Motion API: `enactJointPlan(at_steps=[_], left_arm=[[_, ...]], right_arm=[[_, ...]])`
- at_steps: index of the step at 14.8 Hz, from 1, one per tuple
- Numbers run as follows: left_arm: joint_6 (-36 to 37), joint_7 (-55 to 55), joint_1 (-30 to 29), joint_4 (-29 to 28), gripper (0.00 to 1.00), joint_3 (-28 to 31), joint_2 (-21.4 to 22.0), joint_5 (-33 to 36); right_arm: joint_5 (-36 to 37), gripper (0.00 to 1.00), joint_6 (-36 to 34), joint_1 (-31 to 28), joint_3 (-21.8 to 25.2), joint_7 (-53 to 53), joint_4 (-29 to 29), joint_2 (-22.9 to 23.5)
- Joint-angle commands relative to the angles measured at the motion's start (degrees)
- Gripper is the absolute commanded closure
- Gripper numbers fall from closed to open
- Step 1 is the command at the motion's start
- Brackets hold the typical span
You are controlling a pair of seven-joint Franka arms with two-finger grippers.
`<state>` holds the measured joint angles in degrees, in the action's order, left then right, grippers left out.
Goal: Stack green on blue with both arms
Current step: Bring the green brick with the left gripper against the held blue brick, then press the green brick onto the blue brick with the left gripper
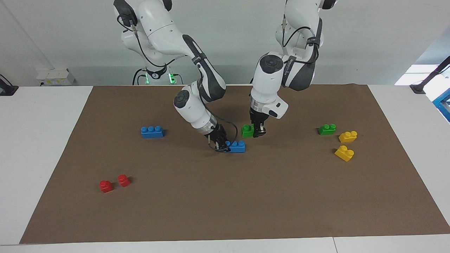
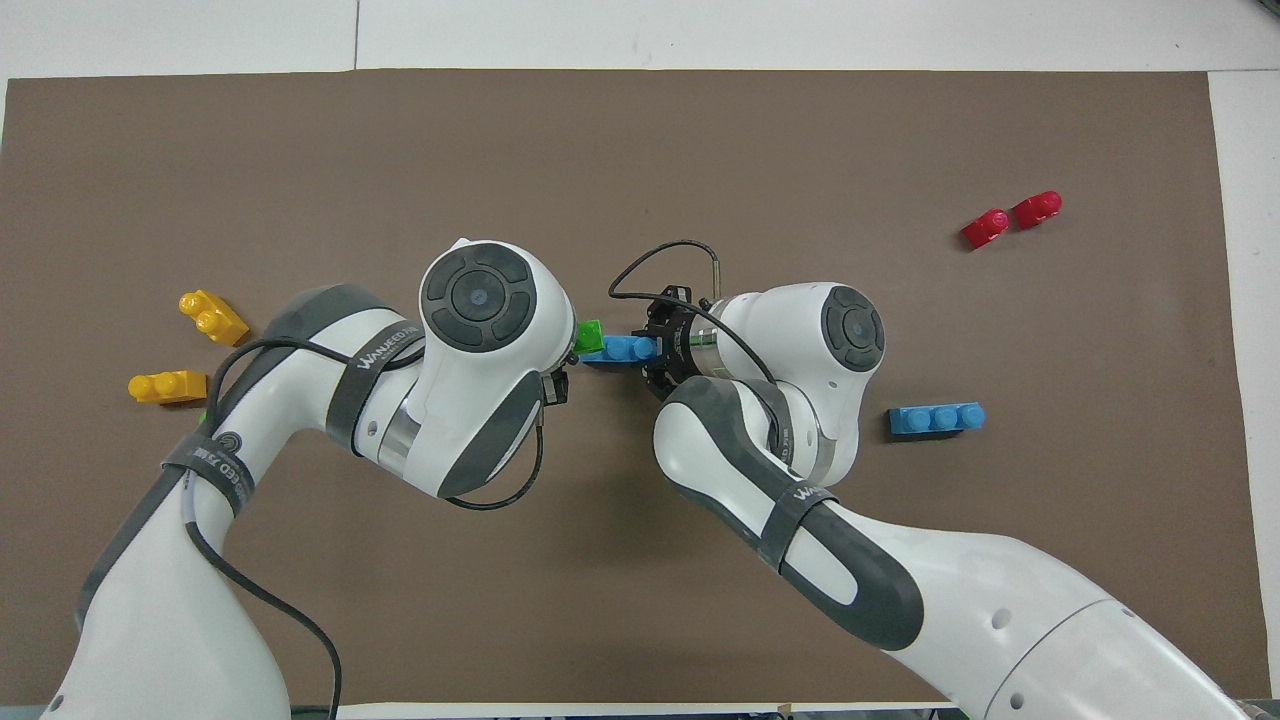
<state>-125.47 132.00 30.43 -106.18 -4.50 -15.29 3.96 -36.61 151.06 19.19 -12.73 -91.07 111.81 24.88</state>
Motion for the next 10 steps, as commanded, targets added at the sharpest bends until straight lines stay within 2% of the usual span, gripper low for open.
enactJointPlan(at_steps=[1, 10], left_arm=[[-3.0, 3.7, 1.7, -0.5, 1.0, 0.8, -1.9, 2.3], [-5.7, 4.2, 3.0, -1.4, 1.0, 0.8, -2.4, 2.6]], right_arm=[[-1.3, 1.0, 1.8, 0.4, 0.0, 0.0, 0.3, 0.7], [-1.3, 1.0, 1.7, 0.4, 0.0, 0.0, 0.2, 0.7]])
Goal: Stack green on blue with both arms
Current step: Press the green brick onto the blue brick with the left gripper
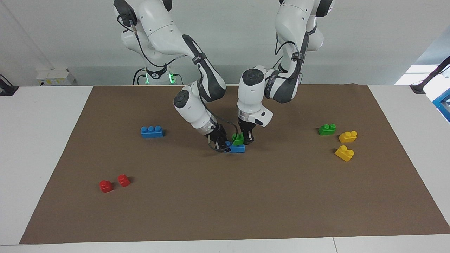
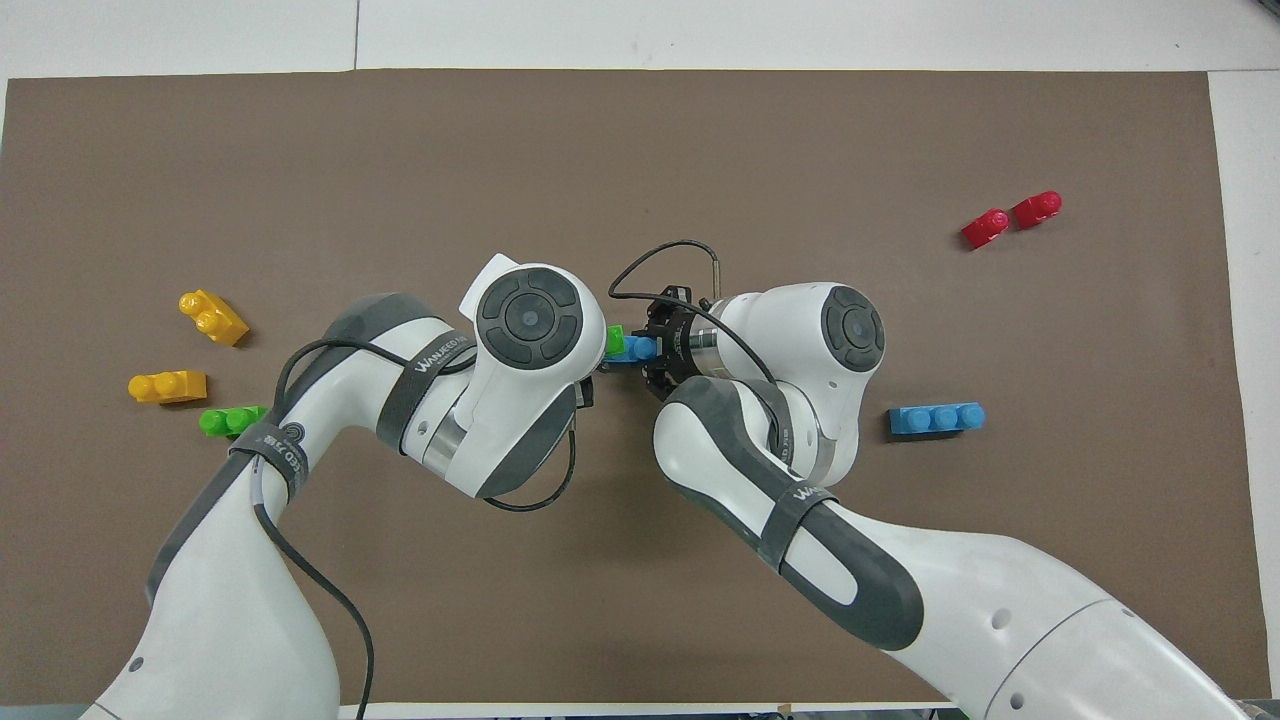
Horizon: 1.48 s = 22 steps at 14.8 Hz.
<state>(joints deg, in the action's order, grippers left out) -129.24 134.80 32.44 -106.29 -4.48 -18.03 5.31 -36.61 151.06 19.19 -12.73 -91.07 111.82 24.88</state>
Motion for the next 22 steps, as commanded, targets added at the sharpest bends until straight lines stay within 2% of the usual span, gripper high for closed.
enactJointPlan(at_steps=[1, 22], left_arm=[[-2.2, 1.5, 1.0, -1.6, 1.0, 0.8, 0.1, 1.3], [-8.0, 3.8, 1.0, -4.4, 1.0, 1.0, -2.2, 5.6]], right_arm=[[-1.3, 1.0, 1.7, 0.4, 0.0, 0.0, 0.2, 0.7], [-1.3, 1.0, 1.8, 0.2, 0.0, 0.2, 0.2, 0.7]])
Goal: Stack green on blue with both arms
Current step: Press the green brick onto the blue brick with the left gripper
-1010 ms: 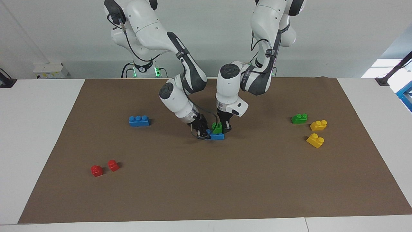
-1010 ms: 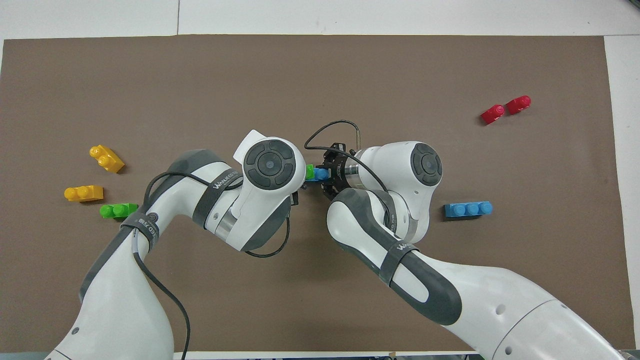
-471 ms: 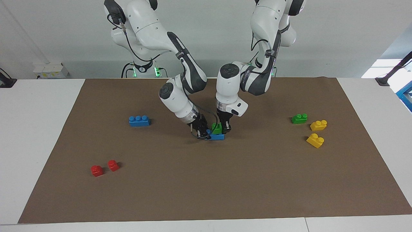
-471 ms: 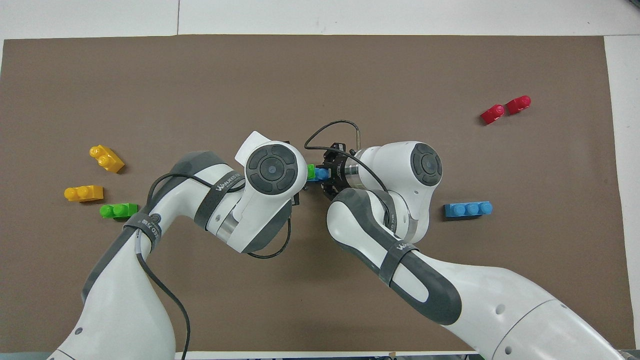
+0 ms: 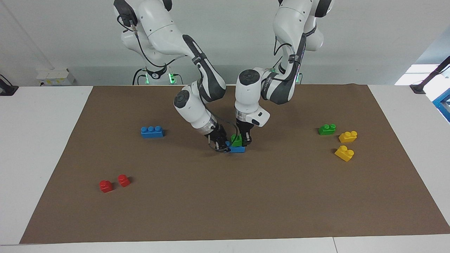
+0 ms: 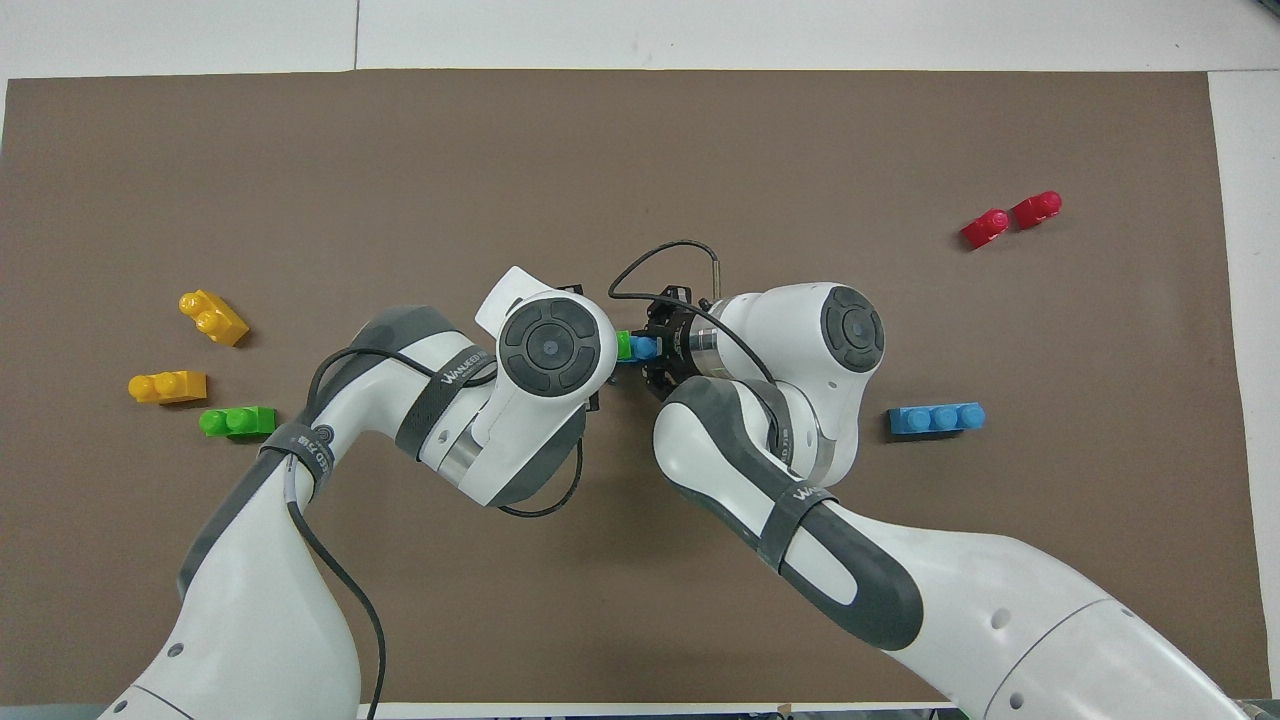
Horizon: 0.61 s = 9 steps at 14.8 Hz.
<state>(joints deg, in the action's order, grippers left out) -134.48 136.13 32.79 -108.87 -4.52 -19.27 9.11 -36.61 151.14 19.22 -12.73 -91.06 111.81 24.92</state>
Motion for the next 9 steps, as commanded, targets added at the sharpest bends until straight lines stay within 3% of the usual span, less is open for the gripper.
enactJointPlan(at_steps=[1, 3, 4, 5, 9], left_arm=[[-2.7, 2.6, 0.6, -1.9, 1.0, 1.1, -0.9, 2.0], [-2.4, 1.9, 0.4, -1.8, 1.0, 1.2, -0.9, 2.3], [-2.1, 1.9, 0.3, -1.7, 0.71, 1.2, -0.9, 3.1], [-1.9, 1.8, 0.3, -1.8, 0.01, 1.1, -0.7, 3.3], [0.9, -1.3, -0.1, -1.6, 0.0, 1.1, 1.4, 3.3]], right_arm=[[-1.3, 1.0, 1.7, 0.1, 0.0, 0.2, 0.2, 0.7], [-1.3, 1.0, 1.7, -0.1, 0.0, 0.3, 0.2, 0.7], [-1.3, 1.0, 1.7, -0.1, 0.0, 0.3, 0.2, 0.7], [-1.3, 1.0, 1.7, -0.1, 0.0, 0.3, 0.2, 0.7], [-1.3, 1.0, 1.7, -0.1, 0.0, 0.3, 0.2, 0.7]])
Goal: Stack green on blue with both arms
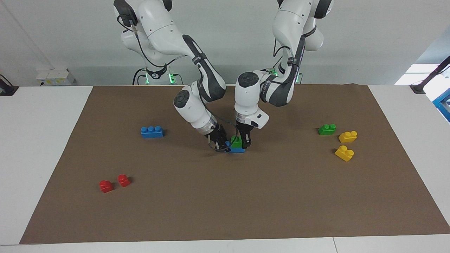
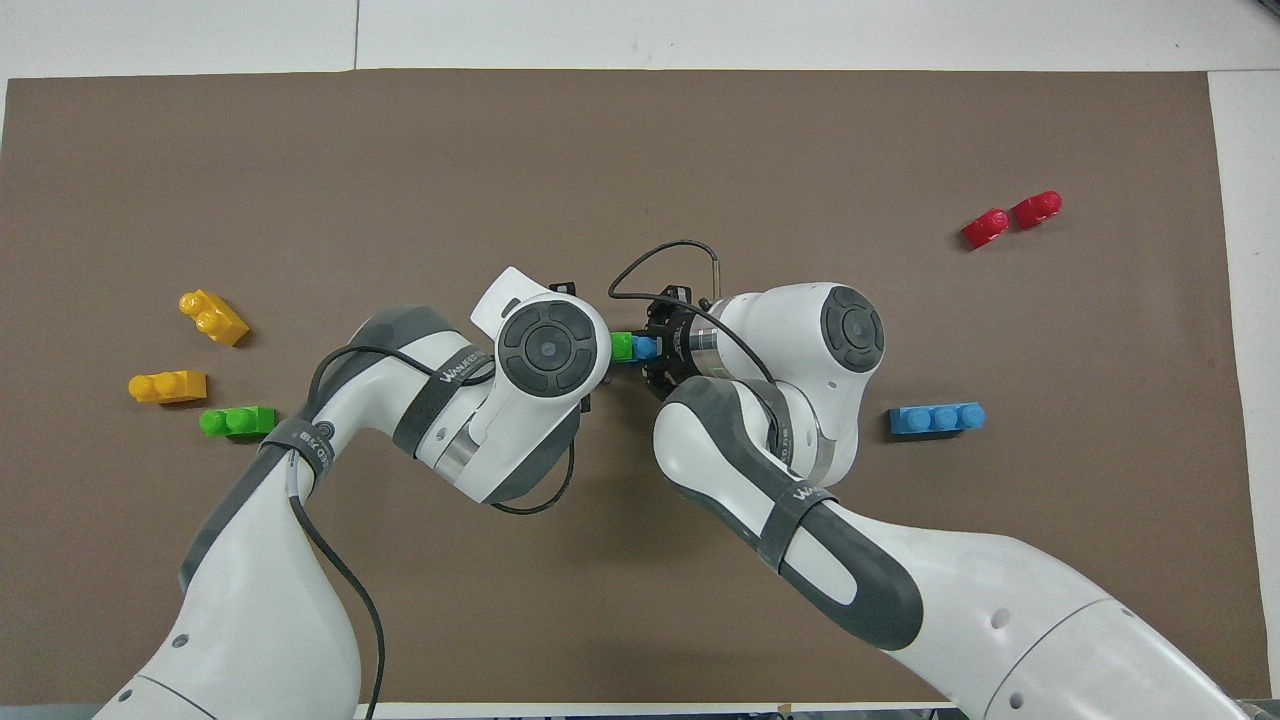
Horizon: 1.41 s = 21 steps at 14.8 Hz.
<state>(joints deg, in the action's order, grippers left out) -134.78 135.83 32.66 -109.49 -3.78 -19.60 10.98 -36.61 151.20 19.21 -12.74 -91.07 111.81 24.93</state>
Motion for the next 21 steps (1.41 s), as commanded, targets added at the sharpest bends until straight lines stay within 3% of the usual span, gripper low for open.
enactJointPlan(at_steps=[1, 10, 14, 17, 18, 19, 20, 21], left_arm=[[2.4, -2.0, -0.3, -1.1, 0.0, 0.3, 2.5, 1.4], [11.4, -25.7, -12.3, -0.5, 0.0, 0.1, 12.4, 0.6], [13.6, -29.1, -16.4, 0.9, 0.0, 0.2, 14.2, 0.2], [17.4, -42.4, -20.2, 2.7, 0.0, 0.3, 15.0, -0.1], [18.1, -46.6, -22.0, 3.1, 0.0, 0.3, 15.8, -1.3], [18.3, -51.7, -23.8, 3.1, 0.0, 0.3, 17.0, -3.3], [18.9, -56.9, -25.3, 2.8, 0.0, 0.5, 18.3, -4.5], [20.3, -63.0, -26.9, 2.9, 0.0, 0.5, 19.0, -4.9]], right_arm=[[-1.3, 1.0, 1.6, -0.1, 0.0, 0.3, 0.2, 0.6], [-1.3, 1.0, 1.6, -0.1, 0.0, 0.5, 0.2, 0.7], [-1.3, 1.0, 1.5, -0.2, 0.0, 0.5, 0.1, 0.7], [-1.3, 1.0, 1.5, -0.3, 0.0, 0.5, 0.1, 0.7], [-1.2, 0.79, 1.4, -0.3, 0.0, 0.5, 0.1, 0.7], [-1.3, 0.35, 1.5, -0.3, 0.0, 0.5, 0.1, 0.7], [-1.3, 0.19, 1.5, -0.3, 0.0, 0.4, 0.0, 0.7], [-1.2, 0.13, 1.3, -0.5, 0.0, 0.3, -0.2, 0.6]])
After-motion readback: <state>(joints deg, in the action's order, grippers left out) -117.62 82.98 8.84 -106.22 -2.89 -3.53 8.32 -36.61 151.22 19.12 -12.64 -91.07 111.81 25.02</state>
